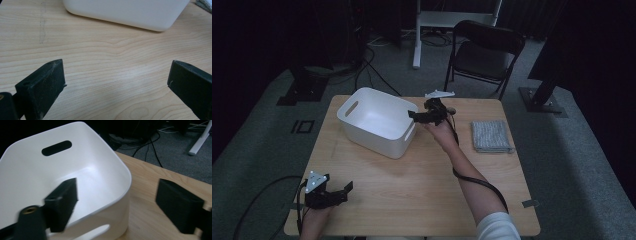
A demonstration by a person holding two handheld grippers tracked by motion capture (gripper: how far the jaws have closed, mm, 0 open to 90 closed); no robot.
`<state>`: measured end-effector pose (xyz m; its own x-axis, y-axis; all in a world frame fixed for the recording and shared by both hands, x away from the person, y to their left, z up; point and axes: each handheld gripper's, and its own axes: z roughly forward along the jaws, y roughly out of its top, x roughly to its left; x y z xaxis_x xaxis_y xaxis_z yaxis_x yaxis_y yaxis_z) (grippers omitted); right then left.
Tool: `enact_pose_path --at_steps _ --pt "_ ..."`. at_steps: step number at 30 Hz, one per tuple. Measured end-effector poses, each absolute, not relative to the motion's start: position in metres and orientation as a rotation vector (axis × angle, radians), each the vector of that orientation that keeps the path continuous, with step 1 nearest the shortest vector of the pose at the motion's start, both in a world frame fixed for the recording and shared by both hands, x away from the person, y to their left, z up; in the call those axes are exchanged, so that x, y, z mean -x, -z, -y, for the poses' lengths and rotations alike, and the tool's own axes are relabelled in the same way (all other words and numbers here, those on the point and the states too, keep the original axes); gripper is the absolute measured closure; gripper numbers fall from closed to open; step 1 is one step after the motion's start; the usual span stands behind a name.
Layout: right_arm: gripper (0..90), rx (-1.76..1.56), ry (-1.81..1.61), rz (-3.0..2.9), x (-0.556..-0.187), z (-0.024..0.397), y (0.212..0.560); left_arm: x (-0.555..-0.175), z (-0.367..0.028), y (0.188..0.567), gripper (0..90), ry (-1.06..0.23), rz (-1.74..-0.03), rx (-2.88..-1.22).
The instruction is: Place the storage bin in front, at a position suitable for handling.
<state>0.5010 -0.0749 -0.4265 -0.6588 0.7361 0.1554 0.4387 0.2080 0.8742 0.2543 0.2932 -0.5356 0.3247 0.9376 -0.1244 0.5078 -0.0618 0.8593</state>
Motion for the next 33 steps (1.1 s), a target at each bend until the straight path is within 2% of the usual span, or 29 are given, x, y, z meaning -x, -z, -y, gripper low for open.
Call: enact_pose_path --at_steps 5,7,9,11,13,15,16,18,19,21,30,33 --pt "21.6 -1.113 -1.381 -2.201 -0.509 0.070 0.429 -0.254 -0.293 0.536 1.3 -0.608 -1.314 -1.706" --pt "26.2 -1.121 -1.384 -2.208 -0.511 0.070 0.430 -0.254 -0.293 0.536 1.3 -0.607 -1.313 -1.706" --pt "26.5 -1.118 -1.376 -2.201 -0.513 0.068 0.430 -0.254 -0.293 0.536 1.3 -0.603 -1.312 -1.704" --pt "36.5 -1.111 -1.343 -2.202 -0.514 0.066 0.429 -0.255 -0.293 0.537 1.3 -0.605 -1.314 -1.711" --pt "36.8 -1.087 -1.296 -2.202 -0.516 0.062 0.428 -0.255 -0.293 0.537 1.3 -0.606 -1.314 -1.710" --pt "46.0 -1.093 -1.242 -2.216 -0.517 0.059 0.428 -0.255 -0.293 0.537 1.3 -0.605 -1.315 -1.708" --pt "44.0 -1.107 -1.204 -2.210 -0.519 0.056 0.428 -0.255 -0.293 0.537 1.3 -0.604 -1.316 -1.708" --pt "53.3 -1.086 -1.151 -2.200 -0.520 0.052 0.427 -0.255 -0.294 0.537 1.3 -0.603 -1.317 -1.710" --pt "53.1 -1.085 -1.114 -2.194 -0.521 0.050 0.427 -0.255 -0.294 0.537 1.3 -0.601 -1.316 -1.709" --pt "60.8 -1.097 -1.116 -2.218 -0.523 0.048 0.427 -0.255 -0.294 0.537 1.3 -0.601 -1.315 -1.708" --pt "65.3 -1.123 -1.060 -2.251 -0.532 0.040 0.431 -0.255 -0.295 0.537 1.3 -0.594 -1.318 -1.700" --pt "73.8 -1.129 -1.064 -2.263 -0.534 0.039 0.432 -0.255 -0.295 0.537 1.3 -0.589 -1.320 -1.697"
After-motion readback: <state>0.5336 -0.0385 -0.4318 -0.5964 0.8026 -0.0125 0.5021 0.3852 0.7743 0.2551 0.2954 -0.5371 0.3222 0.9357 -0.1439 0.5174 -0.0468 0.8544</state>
